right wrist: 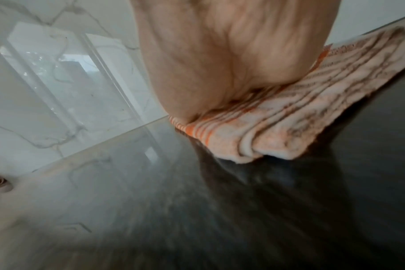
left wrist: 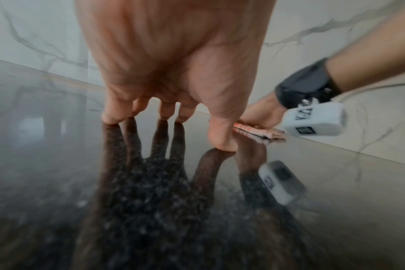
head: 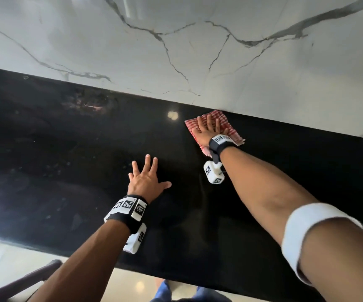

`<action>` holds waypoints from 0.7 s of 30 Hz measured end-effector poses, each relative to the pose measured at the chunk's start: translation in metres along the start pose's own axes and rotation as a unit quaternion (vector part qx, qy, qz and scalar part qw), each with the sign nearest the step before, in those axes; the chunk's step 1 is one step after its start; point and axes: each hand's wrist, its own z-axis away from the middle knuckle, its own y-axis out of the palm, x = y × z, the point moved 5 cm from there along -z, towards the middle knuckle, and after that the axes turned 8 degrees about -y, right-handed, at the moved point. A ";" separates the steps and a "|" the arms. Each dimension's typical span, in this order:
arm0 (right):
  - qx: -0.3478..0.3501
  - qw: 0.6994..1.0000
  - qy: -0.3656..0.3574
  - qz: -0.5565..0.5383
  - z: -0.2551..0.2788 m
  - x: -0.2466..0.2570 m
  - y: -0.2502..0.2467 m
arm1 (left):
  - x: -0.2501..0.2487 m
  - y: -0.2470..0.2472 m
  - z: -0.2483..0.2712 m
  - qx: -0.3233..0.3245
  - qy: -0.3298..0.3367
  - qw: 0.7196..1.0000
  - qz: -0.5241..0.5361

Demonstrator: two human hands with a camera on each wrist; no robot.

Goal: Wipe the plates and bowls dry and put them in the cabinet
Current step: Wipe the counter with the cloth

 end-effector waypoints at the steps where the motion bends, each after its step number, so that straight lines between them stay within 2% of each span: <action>1: -0.004 1.000 0.004 -0.014 -0.009 0.009 -0.004 | 0.000 0.000 0.001 0.000 0.001 1.000 0.000; 5: -0.020 1.000 0.005 -0.016 -0.027 0.031 -0.011 | -0.001 0.001 -0.001 0.002 -0.005 1.000 0.001; 9: -0.014 0.999 -0.039 0.027 -0.019 0.034 -0.002 | -0.001 -0.001 -0.005 -0.004 -0.009 1.000 0.003; 16: 0.013 0.989 -0.111 0.092 0.061 0.049 0.055 | -0.006 -0.008 0.000 0.012 0.003 1.000 -0.003; 19: -0.015 0.985 -0.137 0.103 0.110 0.056 0.096 | 0.002 -0.016 0.002 0.032 0.019 0.998 0.040; 21: -0.010 0.982 -0.161 0.098 0.143 0.060 0.125 | 0.011 -0.024 0.001 0.028 0.025 0.997 0.068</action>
